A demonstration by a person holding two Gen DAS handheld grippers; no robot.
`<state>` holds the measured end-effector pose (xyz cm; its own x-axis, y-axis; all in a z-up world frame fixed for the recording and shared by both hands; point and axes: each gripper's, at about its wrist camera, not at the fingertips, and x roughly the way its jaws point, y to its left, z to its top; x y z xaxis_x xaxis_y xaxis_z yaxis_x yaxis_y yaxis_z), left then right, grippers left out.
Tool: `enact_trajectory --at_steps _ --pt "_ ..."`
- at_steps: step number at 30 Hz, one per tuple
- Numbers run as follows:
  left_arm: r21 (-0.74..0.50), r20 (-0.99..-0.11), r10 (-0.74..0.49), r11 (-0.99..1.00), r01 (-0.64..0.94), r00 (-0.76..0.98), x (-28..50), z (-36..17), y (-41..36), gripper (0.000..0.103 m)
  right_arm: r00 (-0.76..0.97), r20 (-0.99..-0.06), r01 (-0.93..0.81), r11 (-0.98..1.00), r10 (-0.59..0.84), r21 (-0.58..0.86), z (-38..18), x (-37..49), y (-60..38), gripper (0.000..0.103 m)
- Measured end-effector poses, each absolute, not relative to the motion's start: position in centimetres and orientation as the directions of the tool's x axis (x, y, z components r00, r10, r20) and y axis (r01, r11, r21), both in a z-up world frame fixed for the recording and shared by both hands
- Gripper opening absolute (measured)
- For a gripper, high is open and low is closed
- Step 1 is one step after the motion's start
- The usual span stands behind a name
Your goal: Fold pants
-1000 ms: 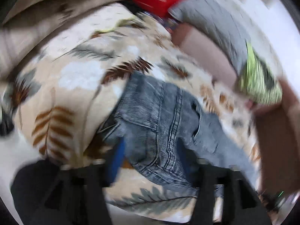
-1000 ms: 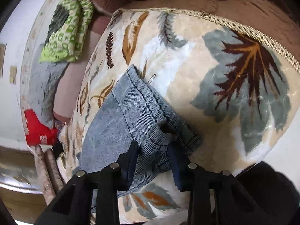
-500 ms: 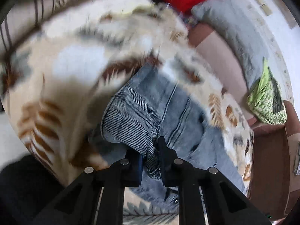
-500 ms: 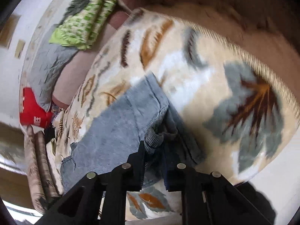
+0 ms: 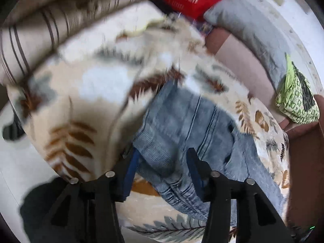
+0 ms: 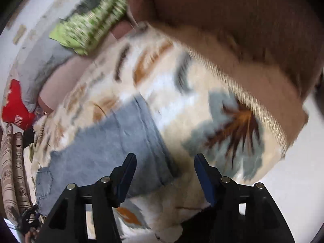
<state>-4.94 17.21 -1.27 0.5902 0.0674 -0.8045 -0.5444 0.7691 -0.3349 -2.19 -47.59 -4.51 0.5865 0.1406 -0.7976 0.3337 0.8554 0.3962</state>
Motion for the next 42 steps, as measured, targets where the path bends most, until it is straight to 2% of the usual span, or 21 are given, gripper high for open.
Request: enact_trajectory --at_steps 3,5,7,8,10,11,12,16,19,21,22,25,27,28,29,31,32,35,39,40,42 --pt "-0.315 -0.752 0.115 0.801 -0.508 0.649 -4.7 1.0 16.0 0.055 0.645 -0.726 0.225 0.848 0.24 0.48 -2.6 -1.2 -46.2 0.072" --pt "-0.295 -0.728 0.112 0.839 -0.456 0.676 -3.8 1.5 14.6 0.058 0.627 -0.713 0.183 0.831 0.313 0.525 -3.7 0.1 -45.3 0.076" --pt "-0.279 -0.728 0.097 0.863 -0.422 0.679 -2.9 1.2 13.8 0.065 0.507 -0.81 0.265 0.84 0.296 0.473 -7.5 2.1 -45.1 0.076" --pt "-0.227 -0.752 0.112 0.881 -0.416 0.649 -1.8 0.1 13.3 0.066 0.455 -0.847 0.308 0.845 0.274 0.438 -8.9 2.6 -45.2 0.074" --pt "-0.08 -0.848 0.173 0.893 -0.443 0.501 0.6 -3.6 13.2 0.067 0.477 -0.85 0.296 0.87 0.224 0.395 -7.5 2.7 -44.7 0.073" --pt "-0.048 -0.894 0.166 0.888 -0.457 0.416 1.3 -6.1 13.8 0.068 0.483 -0.85 0.285 0.88 0.211 0.381 -6.5 2.9 -44.3 0.073" --pt "-0.083 -0.887 0.146 0.884 -0.461 0.439 0.8 -6.7 14.4 0.069 0.505 -0.839 0.261 0.891 0.202 0.371 -5.0 3.2 -43.5 0.073" --pt "-0.064 -0.846 0.214 0.869 -0.491 0.489 -0.2 -4.0 14.2 0.069 0.549 -0.793 0.003 0.949 0.262 0.315 0.6 7.1 -35.3 0.073" --pt "-0.122 -0.769 0.192 0.892 -0.434 0.61 0.1 -0.7 13.1 0.069 0.488 -0.778 -0.225 0.918 0.396 0.326 1.5 10.8 -27.2 0.073" --pt "-0.102 -0.741 0.197 0.912 -0.397 0.642 0.9 -0.2 12.3 0.072 0.405 -0.784 -0.352 0.872 0.47 0.34 0.9 13.8 -20.9 0.071" --pt "-0.075 -0.749 0.2 0.922 -0.38 0.632 1.8 -0.8 11.8 0.072 0.353 -0.796 -0.409 0.846 0.492 0.341 0.2 15.8 -17.2 0.071" --pt "0.042 -0.852 0.247 0.91 -0.412 0.461 3.6 -5.8 12.3 0.072 0.271 -0.84 -0.489 0.819 0.47 0.3 -2.6 19.8 -10.2 0.071" --pt "-0.004 -0.844 0.221 0.909 -0.418 0.489 2.8 -7.3 13.2 0.075 0.229 -0.869 -0.513 0.813 0.439 0.276 -4.6 21.4 -7.7 0.061" --pt "0.014 -0.84 0.232 0.912 -0.409 0.49 2.8 -7.2 13.1 0.075 0.177 -0.89 -0.538 0.798 0.421 0.271 -6.0 22.2 -6.1 0.03" --pt "0.032 -0.838 0.241 0.917 -0.397 0.489 2.9 -7.2 12.9 0.075 0.15 -0.906 -0.559 0.79 0.395 0.252 -7.3 22.6 -5.1 0.017" --pt "0.003 -0.84 0.22 0.916 -0.401 0.496 2.8 -7.4 13.4 0.077 0.168 -0.919 -0.589 0.784 0.356 0.196 -7.8 22.7 -4.1 0.012" --pt "-0.003 -0.84 0.216 0.915 -0.402 0.498 2.8 -7.4 13.5 0.077 0.195 -0.914 -0.588 0.788 0.355 0.181 -7.4 22.6 -4.0 0.005" --pt "0.027 -0.833 0.243 0.916 -0.401 0.497 2.8 -7.4 13.5 0.078 0.293 -0.914 -0.535 0.84 0.282 0.087 -7.7 23.3 -4.3 0.005" --pt "0.027 -0.827 0.249 0.913 -0.407 0.504 2.7 -7.5 13.2 0.081 0.37 -0.87 -0.444 0.884 0.327 0.143 -6.9 22.8 -6.6 0.009" --pt "0.027 -0.826 0.25 0.913 -0.408 0.505 2.7 -7.4 13.2 0.081 0.401 -0.86 -0.407 0.902 0.316 0.142 -6.1 22.3 -7.7 0.015" --pt "0.031 -0.824 0.256 0.911 -0.411 0.506 2.6 -7.3 13.2 0.081 0.442 -0.82 -0.365 0.908 0.363 0.206 -4.2 20.5 -10.0 0.035"
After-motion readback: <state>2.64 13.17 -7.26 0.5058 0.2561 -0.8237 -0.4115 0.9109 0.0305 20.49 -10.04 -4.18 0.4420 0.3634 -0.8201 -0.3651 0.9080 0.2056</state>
